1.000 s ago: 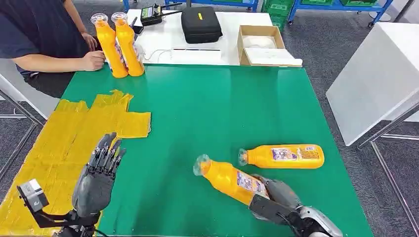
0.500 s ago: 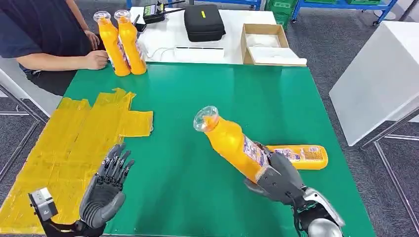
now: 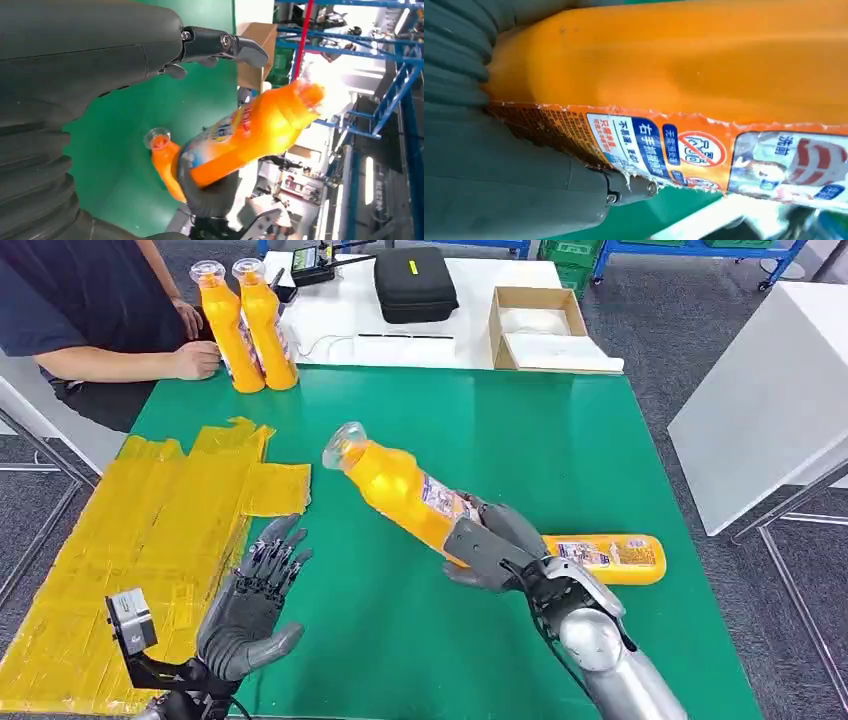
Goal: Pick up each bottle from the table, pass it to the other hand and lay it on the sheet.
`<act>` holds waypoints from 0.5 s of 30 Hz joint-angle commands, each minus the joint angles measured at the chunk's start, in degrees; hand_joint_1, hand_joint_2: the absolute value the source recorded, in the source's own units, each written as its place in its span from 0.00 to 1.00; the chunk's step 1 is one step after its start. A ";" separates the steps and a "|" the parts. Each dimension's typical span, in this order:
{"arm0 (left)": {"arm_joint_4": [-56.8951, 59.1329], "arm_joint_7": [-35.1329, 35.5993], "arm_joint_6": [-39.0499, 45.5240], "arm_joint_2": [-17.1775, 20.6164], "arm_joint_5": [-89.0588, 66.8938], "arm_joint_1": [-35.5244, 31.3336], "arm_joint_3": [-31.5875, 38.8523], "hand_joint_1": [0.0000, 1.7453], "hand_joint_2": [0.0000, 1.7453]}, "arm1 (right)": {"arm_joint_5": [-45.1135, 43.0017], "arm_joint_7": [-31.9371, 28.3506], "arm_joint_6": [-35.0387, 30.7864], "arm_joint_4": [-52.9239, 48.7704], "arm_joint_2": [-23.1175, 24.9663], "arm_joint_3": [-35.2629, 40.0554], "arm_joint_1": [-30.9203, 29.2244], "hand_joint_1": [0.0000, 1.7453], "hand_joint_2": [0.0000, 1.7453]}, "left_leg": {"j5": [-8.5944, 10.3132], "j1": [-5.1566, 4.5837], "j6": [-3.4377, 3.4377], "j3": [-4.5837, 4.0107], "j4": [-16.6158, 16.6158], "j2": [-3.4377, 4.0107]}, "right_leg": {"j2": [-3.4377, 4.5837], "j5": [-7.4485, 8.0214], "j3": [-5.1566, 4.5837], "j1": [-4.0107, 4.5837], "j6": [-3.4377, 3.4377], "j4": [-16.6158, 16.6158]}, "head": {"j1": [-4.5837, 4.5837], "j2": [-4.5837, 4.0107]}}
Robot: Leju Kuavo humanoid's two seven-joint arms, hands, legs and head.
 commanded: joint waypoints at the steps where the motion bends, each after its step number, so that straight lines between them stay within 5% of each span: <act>1: 6.11 1.26 -1.29 -0.05 4.99 -1.94 3.90 0.00 1.00 | -4.85 -0.27 1.24 -0.11 -3.27 18.05 -9.90 1.00 1.00 | 0.00 -0.08 0.04 0.02 -0.03 0.18 | 0.23 0.04 -0.11 -0.07 -0.05 0.04 | -0.02 0.00; 15: 6.12 1.20 -0.92 -0.80 7.42 0.23 3.19 0.00 1.00 | -2.41 -4.11 -2.65 -9.53 -3.85 21.47 -7.36 1.00 1.00 | -0.03 -0.17 0.09 0.14 -0.08 -0.09 | -0.06 -0.08 0.01 -0.15 -0.09 0.05 | 0.00 0.00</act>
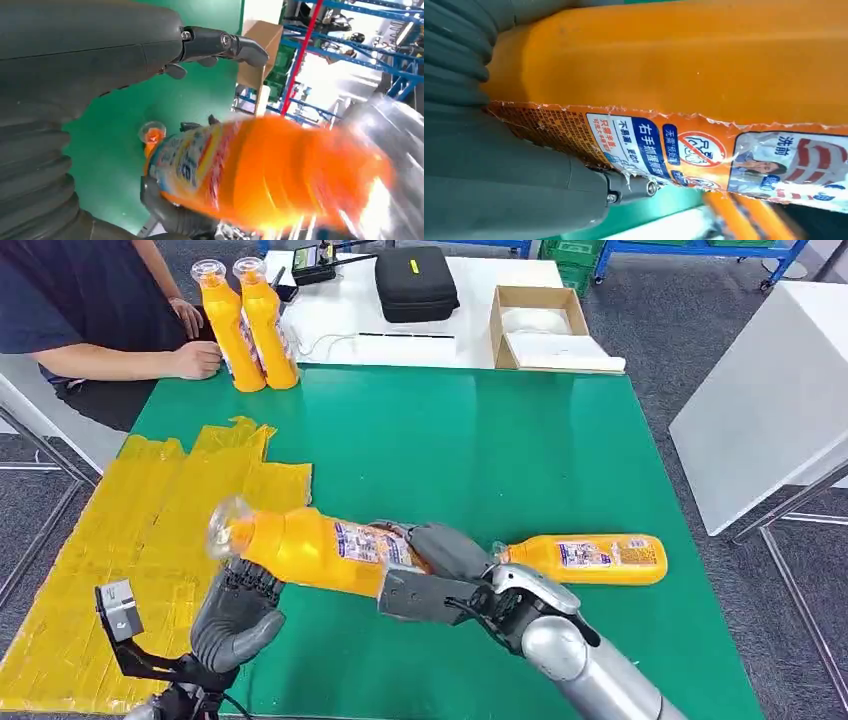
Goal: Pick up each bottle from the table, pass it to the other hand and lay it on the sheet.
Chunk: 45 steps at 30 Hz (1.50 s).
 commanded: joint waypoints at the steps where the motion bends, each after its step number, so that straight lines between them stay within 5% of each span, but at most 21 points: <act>1: 3.39 -0.35 0.61 -0.80 0.04 0.47 0.68 0.00 1.00 | 2.51 -1.86 -2.89 -6.62 -1.93 6.03 -0.93 1.00 1.00 | 0.00 -0.07 0.06 0.12 -0.06 -0.01 | 0.04 -0.03 0.08 -0.06 -0.06 0.01 | 0.00 0.00; 7: 0.48 -1.64 1.96 -1.17 -4.61 -1.06 -1.79 0.00 1.00 | 0.03 -2.36 -1.36 -0.49 -0.75 8.38 -0.11 1.00 1.00 | 0.02 -0.06 0.08 0.16 -0.08 -0.06 | 0.00 -0.01 0.11 -0.04 -0.06 -0.03 | 0.00 0.00; 9: -1.06 -1.31 2.85 -1.36 -5.98 -1.99 -2.94 0.00 1.00 | -0.10 -4.44 -0.78 2.82 2.88 8.22 1.39 1.00 1.00 | 0.03 -0.02 0.05 0.09 -0.05 -0.05 | 0.00 0.00 0.05 -0.01 -0.06 -0.03 | 0.00 0.00; 20: -2.83 -4.85 2.56 -0.12 -10.19 -2.12 -3.53 0.00 1.00 | -0.80 -5.41 0.00 2.73 2.17 6.40 3.74 1.00 1.00 | 0.02 -0.03 0.07 0.15 -0.09 -0.18 | -0.07 -0.03 0.13 -0.02 -0.07 -0.05 | 0.00 0.00; 31: -3.73 -6.66 1.34 0.23 -12.53 -0.45 -3.57 0.00 1.00 | -1.53 -7.55 -6.39 -2.50 -0.02 -3.98 12.02 1.00 1.00 | 0.03 -0.05 0.06 0.06 -0.05 -0.21 | -0.09 -0.03 0.04 -0.03 -0.04 -0.02 | -0.02 0.00; 45: -3.44 -6.54 0.85 0.55 -12.37 -0.56 -4.36 0.00 1.00 | -0.64 -8.20 -7.37 -2.62 0.84 -4.07 11.75 1.00 1.00 | -0.01 -0.12 0.10 0.23 -0.10 -0.14 | 0.01 -0.07 0.15 -0.09 -0.09 0.01 | 0.00 0.00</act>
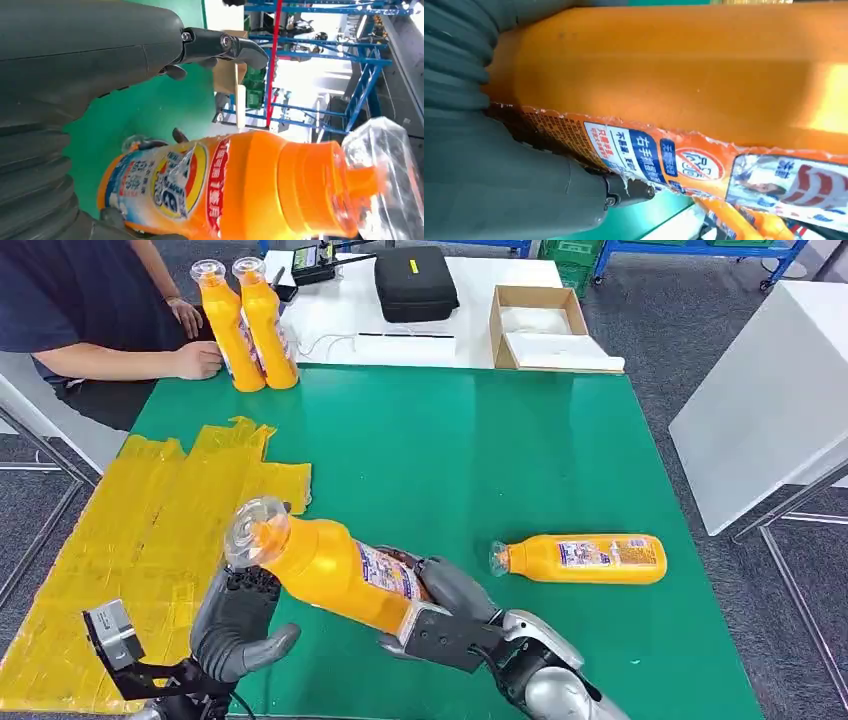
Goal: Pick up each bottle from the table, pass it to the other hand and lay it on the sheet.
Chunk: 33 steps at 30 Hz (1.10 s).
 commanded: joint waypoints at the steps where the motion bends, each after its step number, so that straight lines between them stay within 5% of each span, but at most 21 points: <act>1: 1.37 -0.05 -0.05 1.36 0.09 -0.68 -1.09 0.00 1.00 | -0.03 -0.18 -0.48 0.24 -0.56 -0.56 -0.36 1.00 1.00 | 0.00 -0.08 0.09 0.20 -0.08 -0.04 | 0.03 -0.04 0.16 -0.07 -0.07 -0.01 | 0.00 0.00; 11: 1.49 0.37 -0.23 1.51 0.18 -0.92 -1.57 0.00 1.00 | -0.52 -1.24 0.38 0.88 1.53 -0.42 -0.78 1.00 1.00 | 0.01 -0.16 0.14 0.36 -0.14 -0.09 | 0.02 -0.08 0.29 -0.15 -0.12 0.02 | 0.00 0.00; 25: 3.20 1.28 0.08 1.63 0.75 -1.95 -2.10 0.00 1.00 | -1.62 0.17 9.47 1.43 2.97 13.65 -8.66 1.00 1.00 | 0.00 -0.10 0.08 0.17 -0.08 0.09 | 0.16 -0.01 0.09 -0.10 -0.07 0.04 | 0.00 0.00; 33: 3.10 0.53 -0.78 2.02 -0.12 -2.25 -2.87 0.00 1.00 | -2.80 0.77 10.70 3.11 2.85 15.41 -9.57 1.00 1.00 | 0.02 -0.06 0.05 0.15 -0.09 -0.03 | 0.02 -0.02 0.13 -0.06 -0.07 0.00 | 0.00 0.00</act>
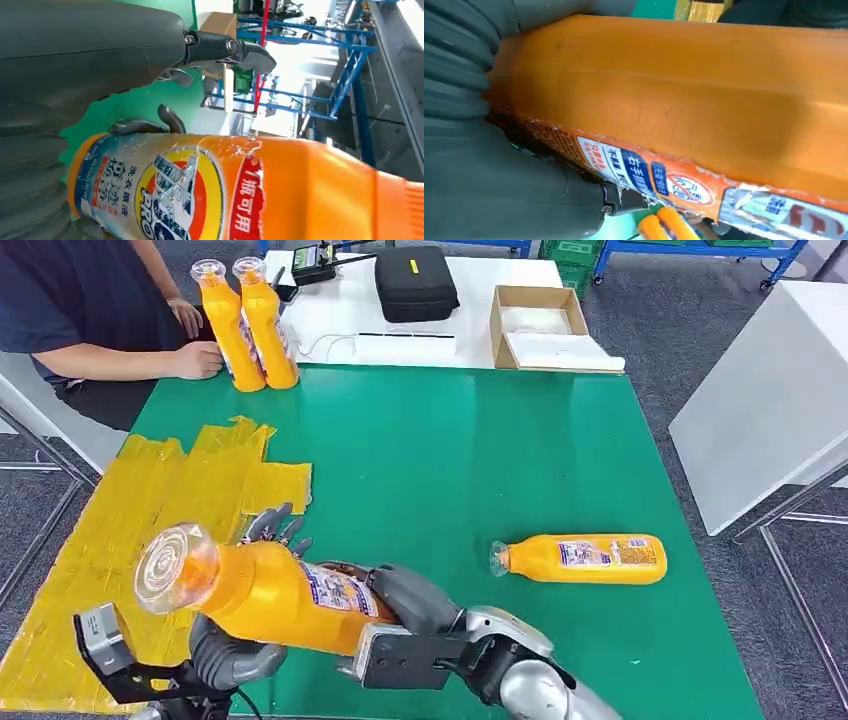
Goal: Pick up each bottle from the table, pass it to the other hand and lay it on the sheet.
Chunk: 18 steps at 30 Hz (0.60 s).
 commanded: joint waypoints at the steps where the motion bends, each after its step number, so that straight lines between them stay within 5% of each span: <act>1: 2.97 0.23 -0.34 1.47 -1.26 -1.97 -1.93 0.00 1.00 | -0.74 0.07 2.24 3.19 0.25 6.97 -2.94 1.00 1.00 | 0.02 -0.08 0.07 0.26 -0.14 -0.05 | 0.02 -0.04 0.21 -0.07 -0.10 -0.03 | 0.00 0.00; 18: 1.25 -3.61 -0.67 3.21 -12.76 -3.61 -5.05 0.00 1.00 | -1.79 0.02 3.84 4.86 0.21 8.01 -3.80 1.00 1.00 | 0.02 -0.05 0.07 0.16 -0.07 -0.09 | -0.02 -0.03 0.13 -0.03 -0.08 0.00 | 0.00 0.00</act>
